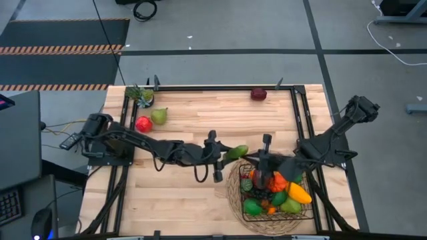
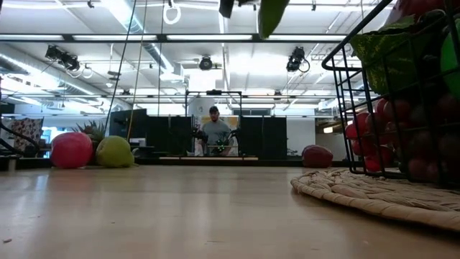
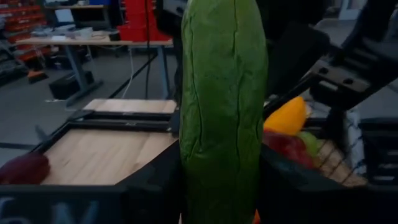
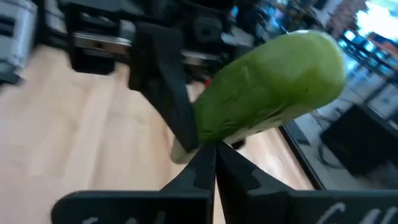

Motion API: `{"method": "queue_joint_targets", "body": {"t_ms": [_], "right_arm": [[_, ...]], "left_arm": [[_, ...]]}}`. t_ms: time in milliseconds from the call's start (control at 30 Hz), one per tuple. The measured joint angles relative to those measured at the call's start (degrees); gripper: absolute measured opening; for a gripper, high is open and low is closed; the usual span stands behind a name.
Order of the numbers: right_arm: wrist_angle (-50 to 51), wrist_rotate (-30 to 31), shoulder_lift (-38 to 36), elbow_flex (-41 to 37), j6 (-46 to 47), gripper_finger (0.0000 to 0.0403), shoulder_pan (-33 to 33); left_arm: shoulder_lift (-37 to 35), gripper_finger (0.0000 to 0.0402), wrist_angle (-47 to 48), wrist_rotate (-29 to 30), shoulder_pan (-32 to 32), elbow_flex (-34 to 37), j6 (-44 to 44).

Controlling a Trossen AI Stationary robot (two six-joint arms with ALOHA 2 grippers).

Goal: Build produce basket
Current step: Put the green cucumber into the black wire basket

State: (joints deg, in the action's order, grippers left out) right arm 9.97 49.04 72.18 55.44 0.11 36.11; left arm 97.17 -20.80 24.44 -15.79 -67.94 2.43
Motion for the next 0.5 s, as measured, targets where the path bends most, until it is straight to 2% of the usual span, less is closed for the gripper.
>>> {"method": "queue_joint_targets", "body": {"t_ms": [200, 400, 500], "right_arm": [[-0.7, -1.1, 0.0, 0.0, -1.0, 0.0016, 1.4], [-0.3, -6.3, 0.0, 0.0, 0.1, 0.0017, 0.8], [-0.5, -6.7, 0.0, 0.0, 0.0, 0.0025, 0.6]], "left_arm": [[-0.2, 0.0155, 0.3, 0.4, -1.8, 0.0, 1.6], [-0.3, 0.0156, 0.6, 0.2, -3.5, 0.0, 0.9], [-0.3, 0.0156, 2.5, 0.4, -3.4, 0.0, 0.9]]}}
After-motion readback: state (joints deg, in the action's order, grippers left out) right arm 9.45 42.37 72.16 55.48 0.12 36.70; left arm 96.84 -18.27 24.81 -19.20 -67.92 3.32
